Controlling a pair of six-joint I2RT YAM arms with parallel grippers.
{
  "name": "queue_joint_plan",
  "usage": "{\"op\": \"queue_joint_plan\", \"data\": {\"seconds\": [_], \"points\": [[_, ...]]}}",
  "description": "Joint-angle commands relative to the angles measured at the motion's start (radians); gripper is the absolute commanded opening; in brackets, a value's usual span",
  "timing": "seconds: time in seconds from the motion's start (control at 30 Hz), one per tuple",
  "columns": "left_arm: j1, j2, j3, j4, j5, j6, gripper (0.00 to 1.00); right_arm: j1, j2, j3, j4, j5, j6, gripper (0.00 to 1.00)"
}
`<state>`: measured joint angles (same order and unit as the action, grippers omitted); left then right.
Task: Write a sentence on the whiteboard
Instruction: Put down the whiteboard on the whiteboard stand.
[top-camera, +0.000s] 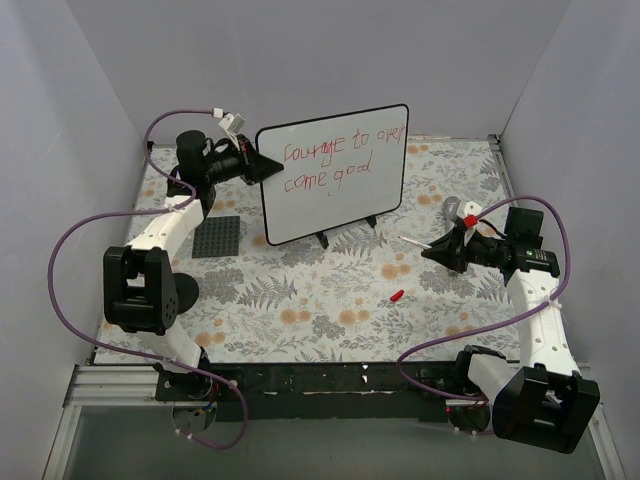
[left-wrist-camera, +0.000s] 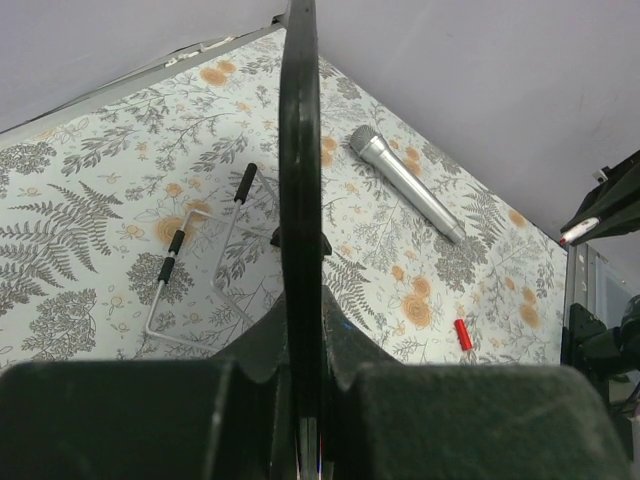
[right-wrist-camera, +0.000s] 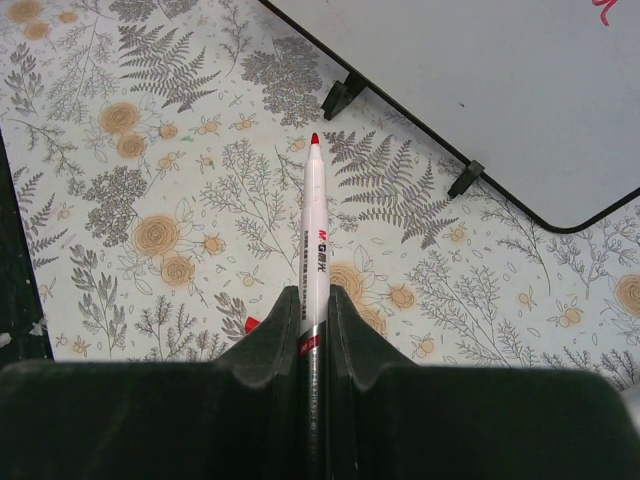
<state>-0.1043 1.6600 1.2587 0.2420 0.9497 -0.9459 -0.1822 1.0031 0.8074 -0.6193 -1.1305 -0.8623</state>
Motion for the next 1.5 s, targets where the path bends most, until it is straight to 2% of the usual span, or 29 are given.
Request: {"op": "queue_joint_plan", "data": {"seconds": [0.0,0.63,0.97,1.47], "points": [[0.014,-0.063,-0.057,0.114,0.024,0.091,0.0,-0.002,-0.001,0.006,0.015,-0.017,0.005,0.01],[0.066,-0.012,-0.271,0.298,-0.029,0.065,0.01,-0.002,-0.001,0.004,0.015,-0.012,0.003,0.01],[0.066,-0.002,-0.308,0.313,-0.089,0.073,0.23,-0.002,-0.001,0.004,0.015,-0.008,0.003,0.01],[0.077,0.029,-0.301,0.298,-0.126,0.098,0.34,-0.003,0.005,0.004,0.016,-0.002,0.003,0.01]]}}
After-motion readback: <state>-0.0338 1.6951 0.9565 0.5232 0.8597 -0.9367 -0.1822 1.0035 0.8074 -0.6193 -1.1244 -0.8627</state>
